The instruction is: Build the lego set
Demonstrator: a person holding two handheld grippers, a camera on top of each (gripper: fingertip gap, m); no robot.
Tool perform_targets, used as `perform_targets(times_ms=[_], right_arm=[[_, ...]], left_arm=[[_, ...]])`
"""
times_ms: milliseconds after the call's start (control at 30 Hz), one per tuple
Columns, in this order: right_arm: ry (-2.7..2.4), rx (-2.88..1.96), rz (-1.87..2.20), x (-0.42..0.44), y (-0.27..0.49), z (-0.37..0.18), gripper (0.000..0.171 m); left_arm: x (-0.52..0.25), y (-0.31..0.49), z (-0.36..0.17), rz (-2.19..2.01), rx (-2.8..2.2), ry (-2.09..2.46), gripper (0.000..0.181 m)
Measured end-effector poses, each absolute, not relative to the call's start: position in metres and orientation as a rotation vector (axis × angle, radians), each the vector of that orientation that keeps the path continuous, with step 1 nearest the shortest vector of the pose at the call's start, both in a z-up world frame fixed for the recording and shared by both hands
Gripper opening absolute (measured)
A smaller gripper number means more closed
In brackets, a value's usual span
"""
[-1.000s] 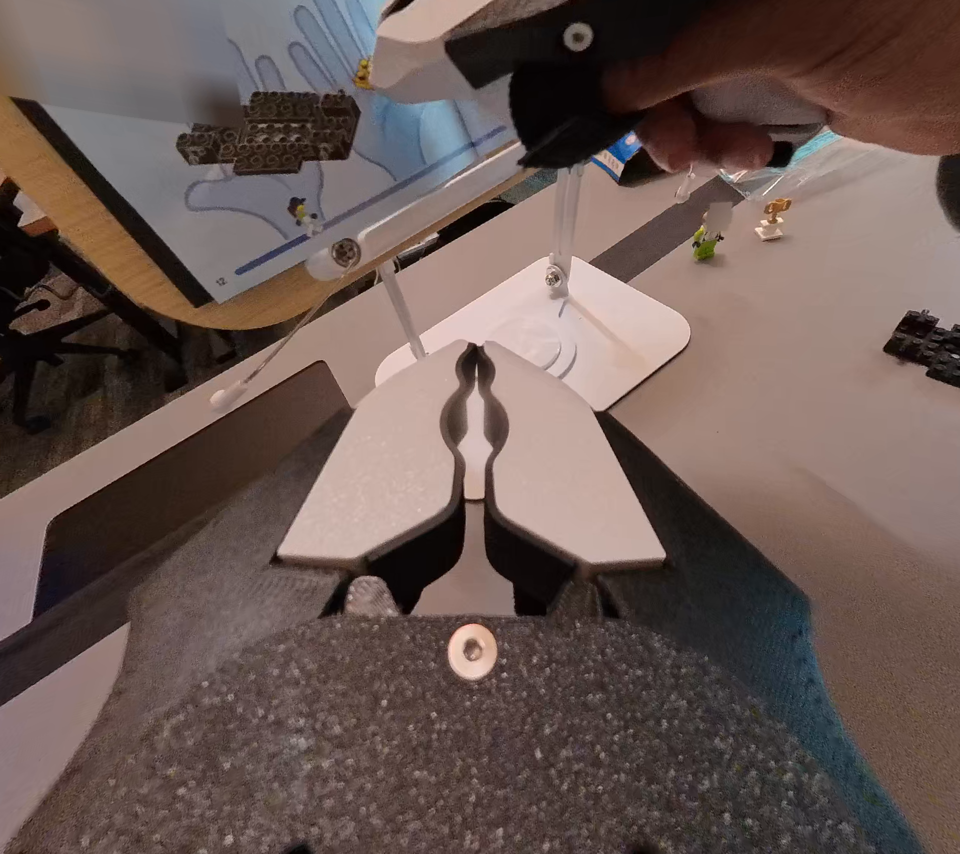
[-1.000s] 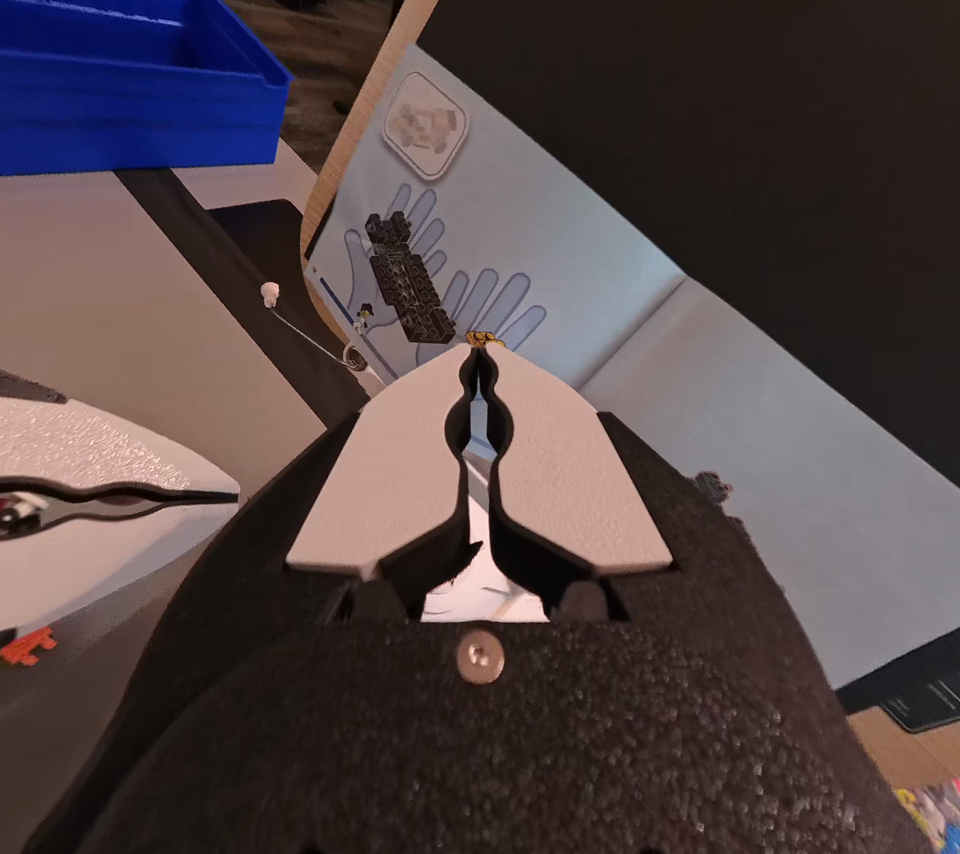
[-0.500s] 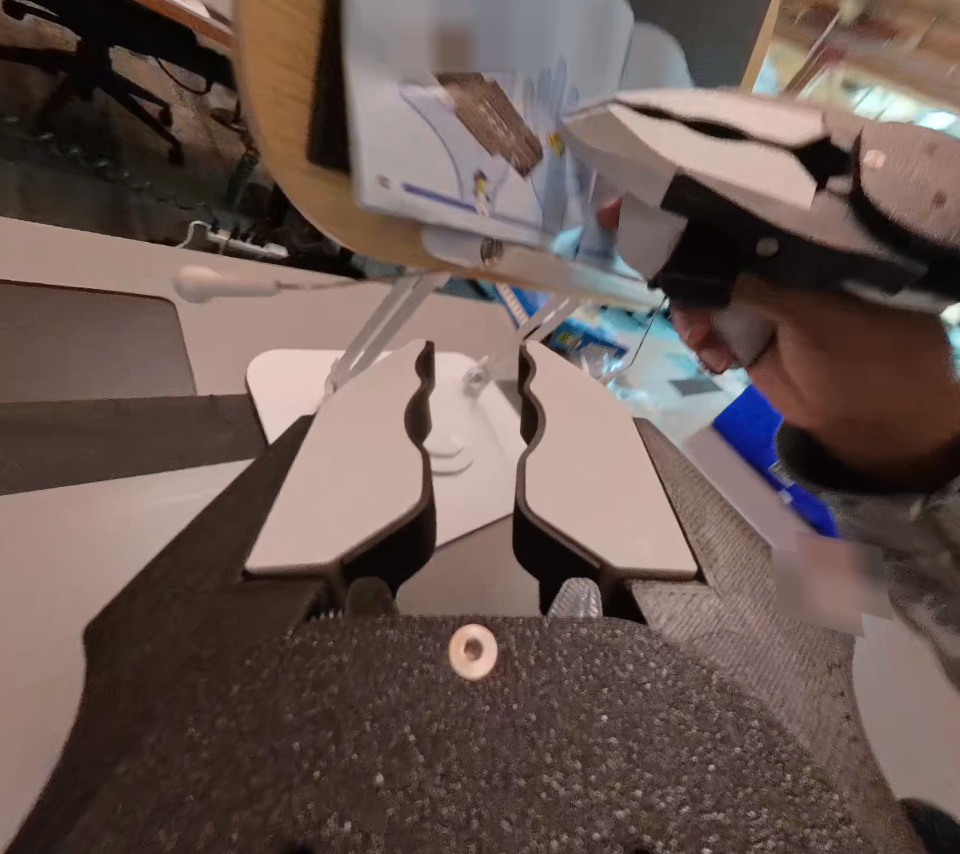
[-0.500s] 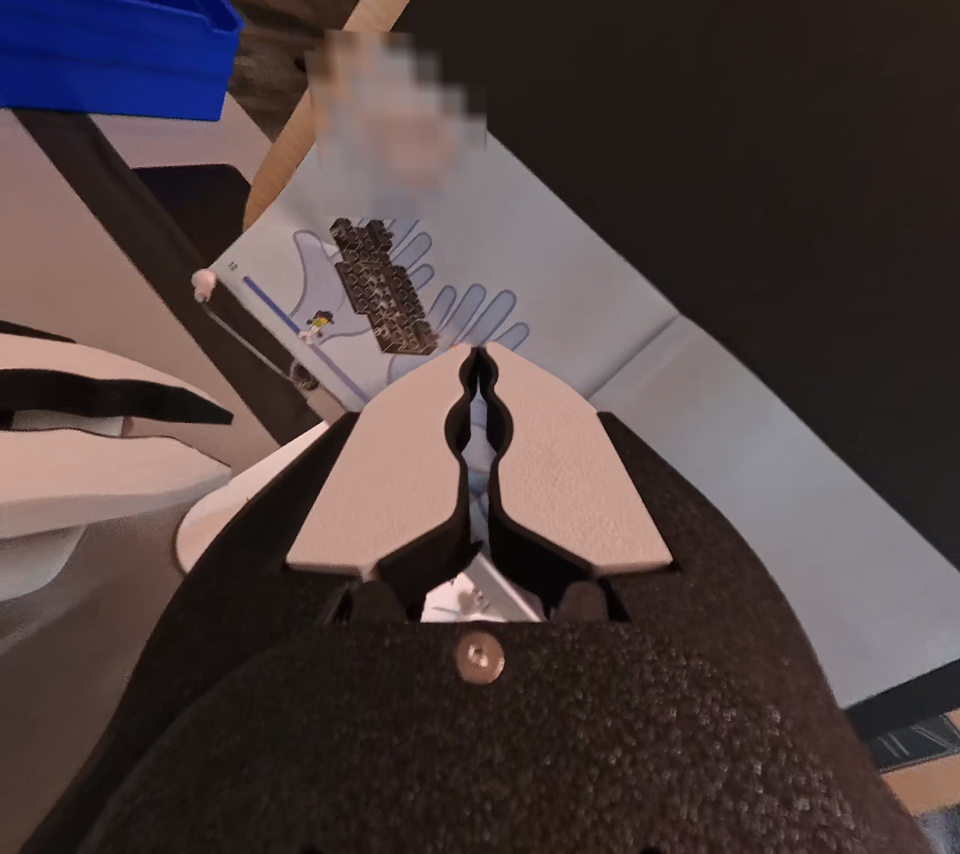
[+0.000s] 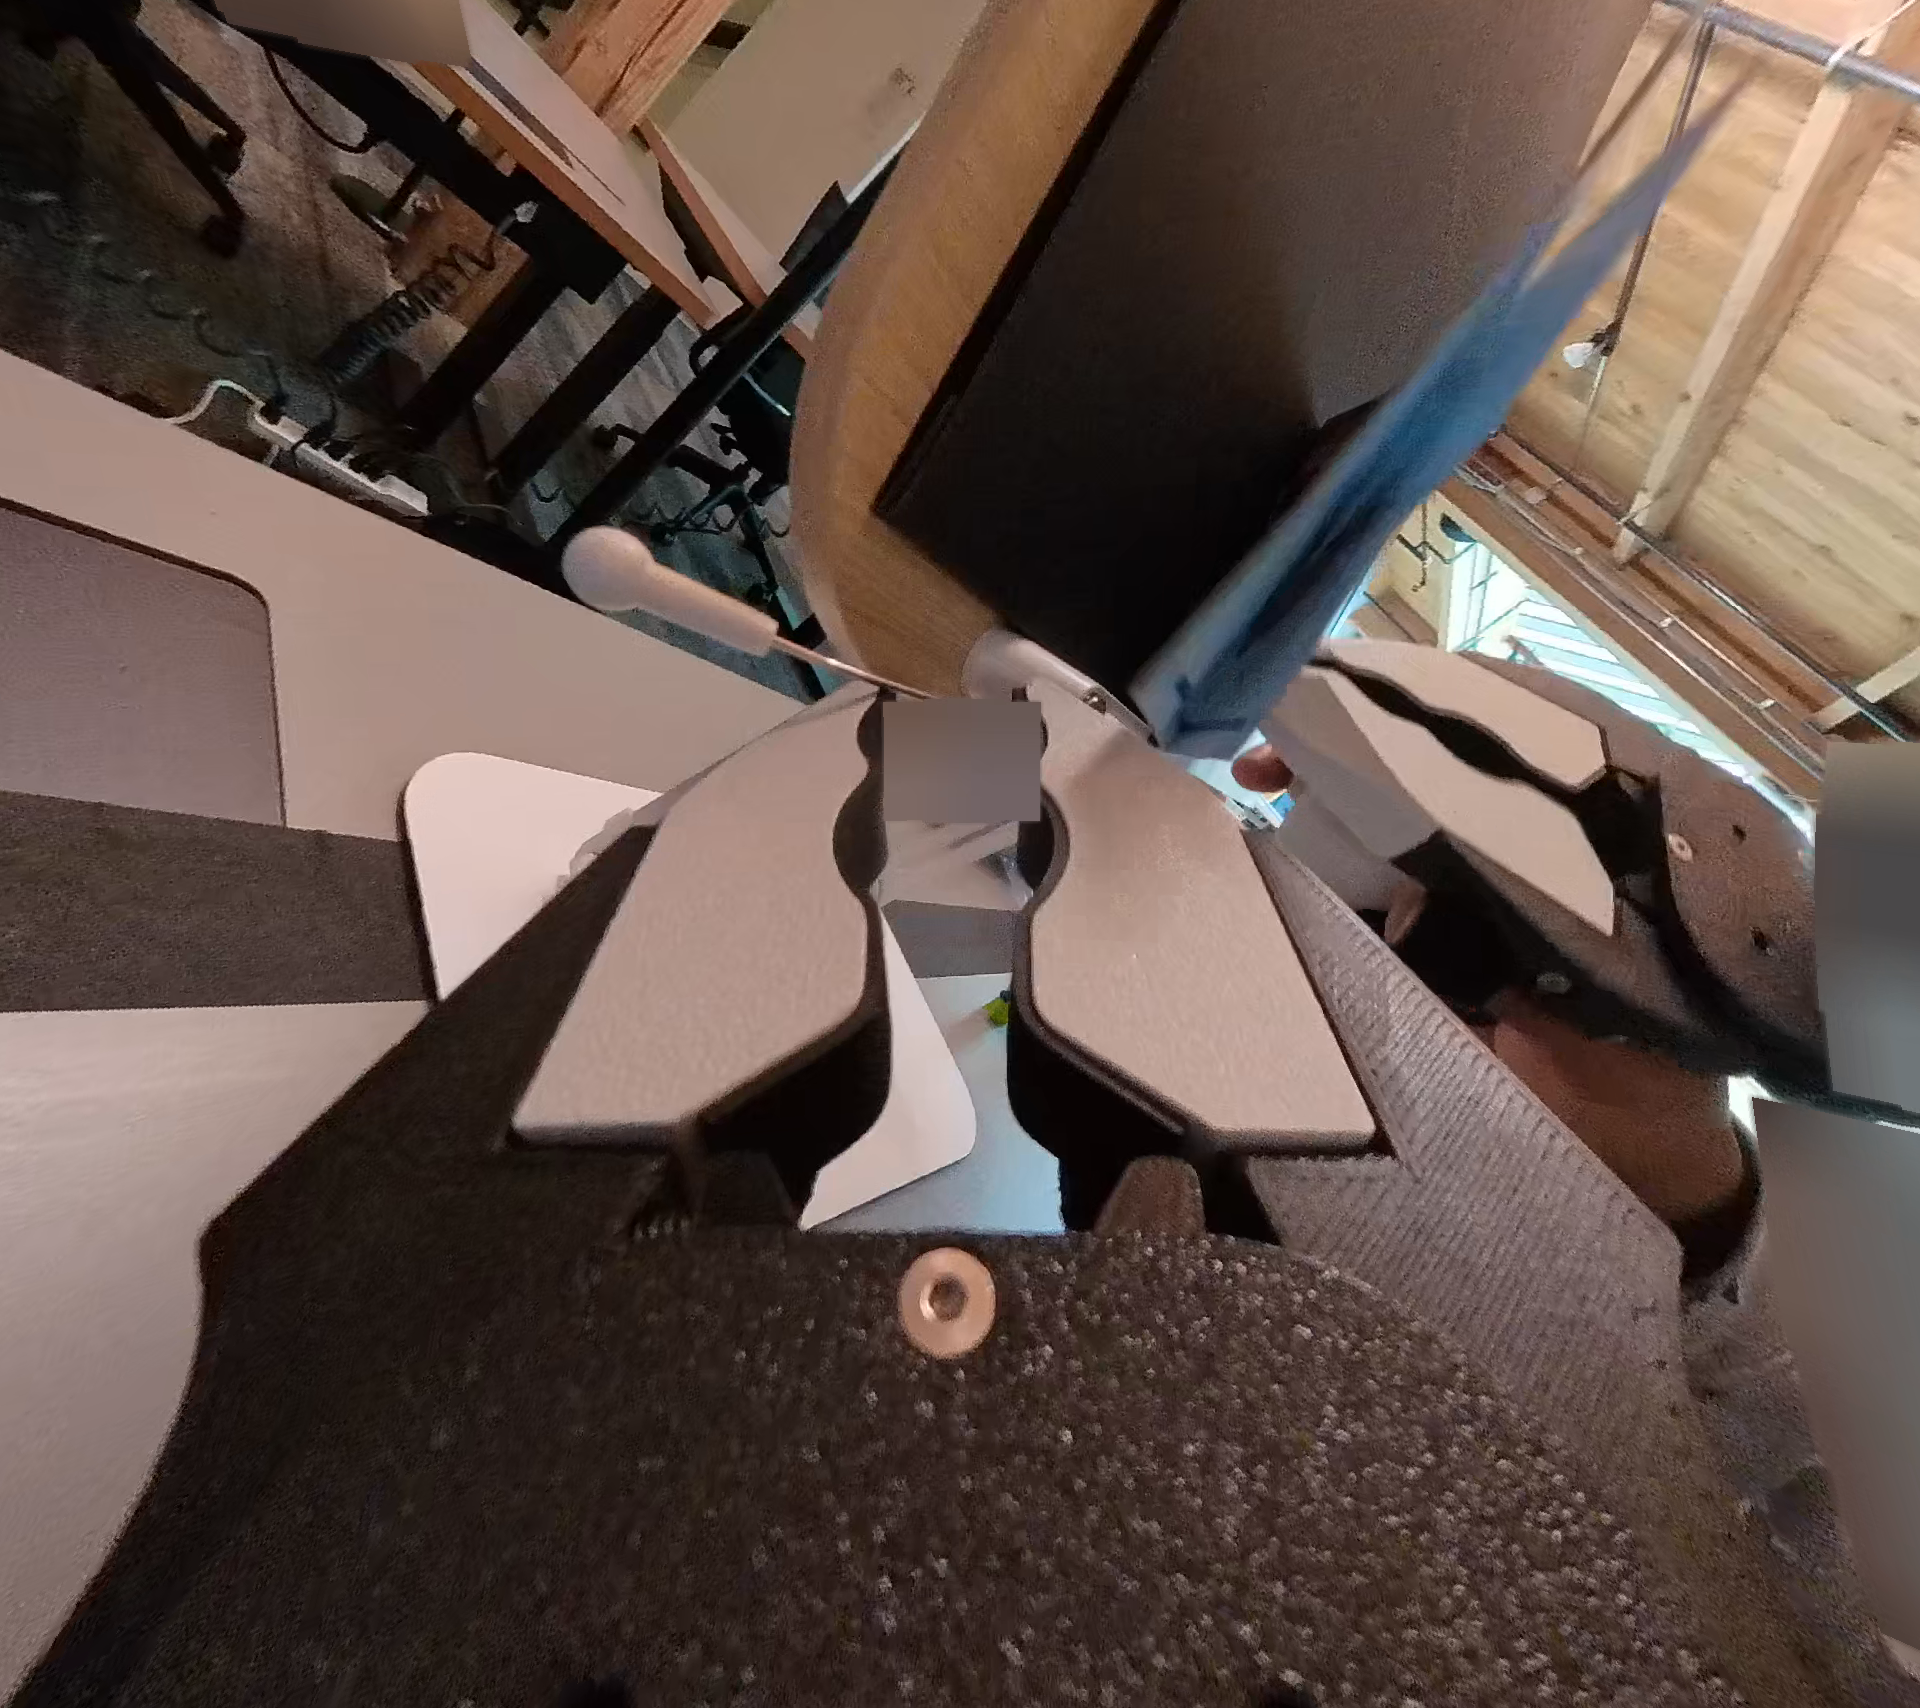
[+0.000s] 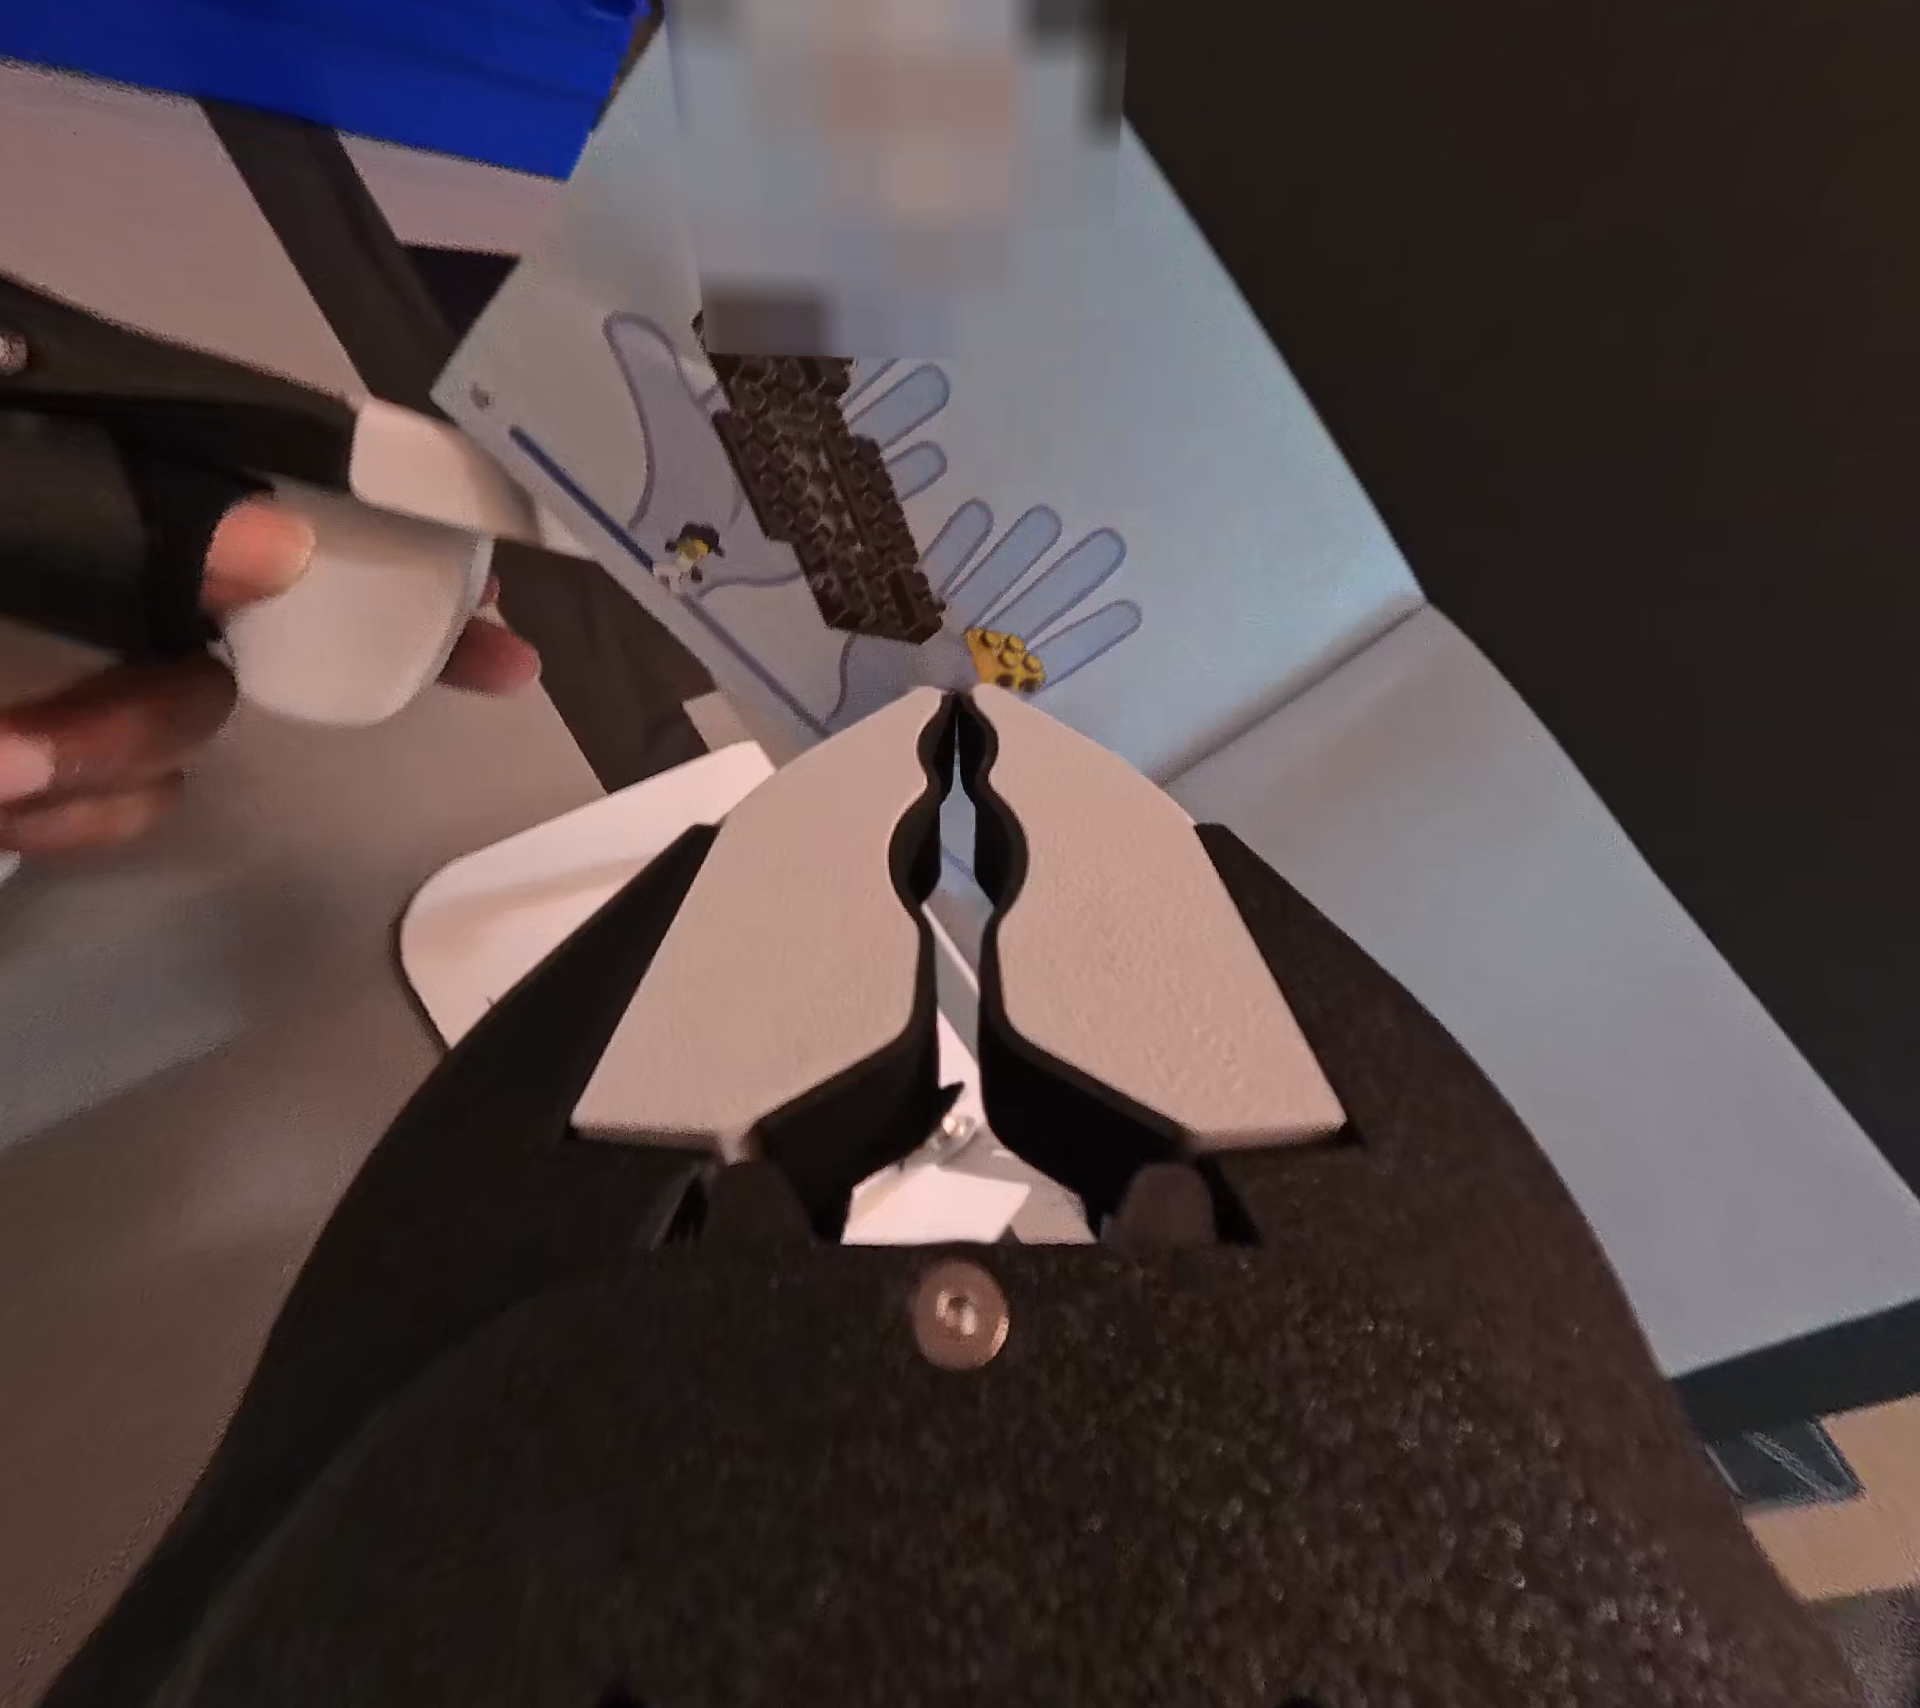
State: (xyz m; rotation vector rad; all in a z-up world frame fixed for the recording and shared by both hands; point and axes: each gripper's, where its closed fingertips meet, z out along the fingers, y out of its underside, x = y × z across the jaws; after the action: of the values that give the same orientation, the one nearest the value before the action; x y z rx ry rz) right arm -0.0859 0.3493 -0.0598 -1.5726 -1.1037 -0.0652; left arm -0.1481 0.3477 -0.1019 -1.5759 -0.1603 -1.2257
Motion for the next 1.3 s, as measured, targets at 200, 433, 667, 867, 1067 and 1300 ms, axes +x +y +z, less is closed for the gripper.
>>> perform_targets(times_ms=[200, 433, 667, 867, 1067, 1300], right_arm=[[-1.232, -1.613, -0.207, -0.075, 0.35, -0.082, 0.0], [-1.212, -1.628, -0.293, -0.081, 0.368, -0.074, 0.0], [-1.169, -1.685, -0.149, -0.082, 0.367, -0.074, 0.0], [-1.141, -1.79, 0.027, -0.082, 0.368, -0.074, 0.0], [-1.178, -1.749, -0.042, -0.082, 0.367, -0.074, 0.0], [-1.18, -1.75, -0.054, -0.082, 0.368, -0.074, 0.0]], left_arm=[[-0.149, 0.347, -0.102, -1.215, -1.571, -0.18, 0.02], [-0.15, 0.342, -0.094, -1.172, -1.539, -0.182, 0.01], [-0.14, 0.333, -0.065, -0.864, -1.528, 0.125, 0.0], [-0.134, 0.34, -0.076, -0.431, -1.718, 0.379, 0.0], [-0.12, 0.304, -0.09, -1.157, -1.698, -0.035, 0.032], [-0.153, 0.349, -0.109, -1.519, -1.494, -0.602, 0.048]])
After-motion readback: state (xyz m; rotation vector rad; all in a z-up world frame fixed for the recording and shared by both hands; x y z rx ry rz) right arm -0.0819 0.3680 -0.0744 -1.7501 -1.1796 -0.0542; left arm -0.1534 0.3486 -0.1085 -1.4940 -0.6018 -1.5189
